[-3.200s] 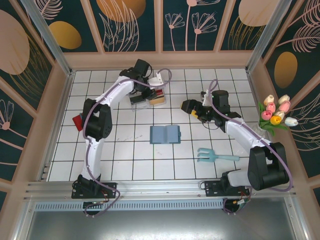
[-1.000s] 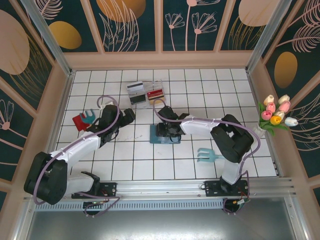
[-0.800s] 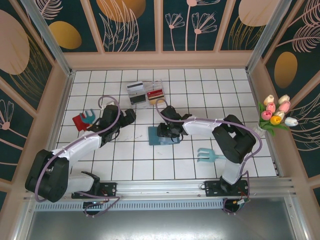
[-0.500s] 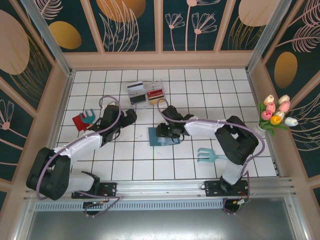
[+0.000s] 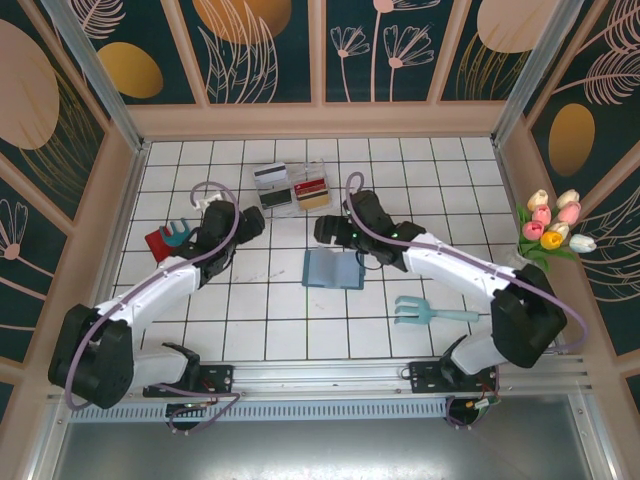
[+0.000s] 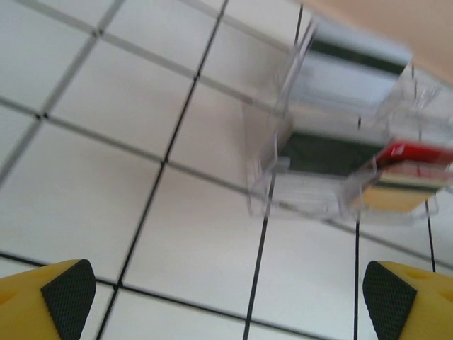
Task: Take the credit cards out of the card holder
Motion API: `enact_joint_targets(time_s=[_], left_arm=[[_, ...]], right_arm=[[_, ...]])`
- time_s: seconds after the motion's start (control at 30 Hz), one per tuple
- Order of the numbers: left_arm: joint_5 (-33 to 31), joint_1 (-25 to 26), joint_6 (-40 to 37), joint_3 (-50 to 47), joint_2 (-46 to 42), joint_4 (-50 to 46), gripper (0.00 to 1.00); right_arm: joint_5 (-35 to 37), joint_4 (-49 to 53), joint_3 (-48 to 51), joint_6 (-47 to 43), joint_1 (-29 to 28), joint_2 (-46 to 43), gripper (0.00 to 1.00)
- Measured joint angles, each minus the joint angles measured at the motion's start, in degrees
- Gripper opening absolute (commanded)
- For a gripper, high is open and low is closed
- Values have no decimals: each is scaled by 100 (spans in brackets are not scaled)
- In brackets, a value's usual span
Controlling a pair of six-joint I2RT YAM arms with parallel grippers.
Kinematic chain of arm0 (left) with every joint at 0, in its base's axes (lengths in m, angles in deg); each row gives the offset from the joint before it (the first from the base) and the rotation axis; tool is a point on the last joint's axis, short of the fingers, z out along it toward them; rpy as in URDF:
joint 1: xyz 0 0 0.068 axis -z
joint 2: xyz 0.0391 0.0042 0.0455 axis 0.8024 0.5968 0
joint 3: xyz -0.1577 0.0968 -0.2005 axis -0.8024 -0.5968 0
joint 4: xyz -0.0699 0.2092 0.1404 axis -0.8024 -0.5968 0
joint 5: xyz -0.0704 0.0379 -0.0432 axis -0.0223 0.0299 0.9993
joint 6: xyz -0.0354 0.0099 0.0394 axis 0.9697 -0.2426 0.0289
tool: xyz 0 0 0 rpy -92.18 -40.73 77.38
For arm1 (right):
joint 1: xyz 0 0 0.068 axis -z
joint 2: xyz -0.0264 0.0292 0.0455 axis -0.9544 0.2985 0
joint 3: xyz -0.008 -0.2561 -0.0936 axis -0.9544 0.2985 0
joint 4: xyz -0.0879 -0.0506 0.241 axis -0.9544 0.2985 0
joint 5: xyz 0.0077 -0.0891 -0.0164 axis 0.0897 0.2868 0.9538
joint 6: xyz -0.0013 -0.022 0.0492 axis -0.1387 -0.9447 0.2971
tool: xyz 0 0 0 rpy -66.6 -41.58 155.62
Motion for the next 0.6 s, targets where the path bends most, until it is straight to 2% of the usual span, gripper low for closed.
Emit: enact_joint_targets(time_s=[0.17, 0.3, 0.43, 0.6], left_arm=[[-1038, 0, -518, 240, -437, -9, 99], [-1858, -39, -1029, 170, -656, 264, 99], [-1996, -413, -1403, -291, -785, 870, 99], [-1956, -986, -1648, -1062, -780, 1554, 99]], right_arm=[[1268, -20, -162, -503, 267, -389, 99], [2149, -289, -151, -927, 739, -584, 99], [2632, -960, 299, -1405, 1226, -761, 99], [2588, -2017, 1499, -2216, 1681, -1019, 99]])
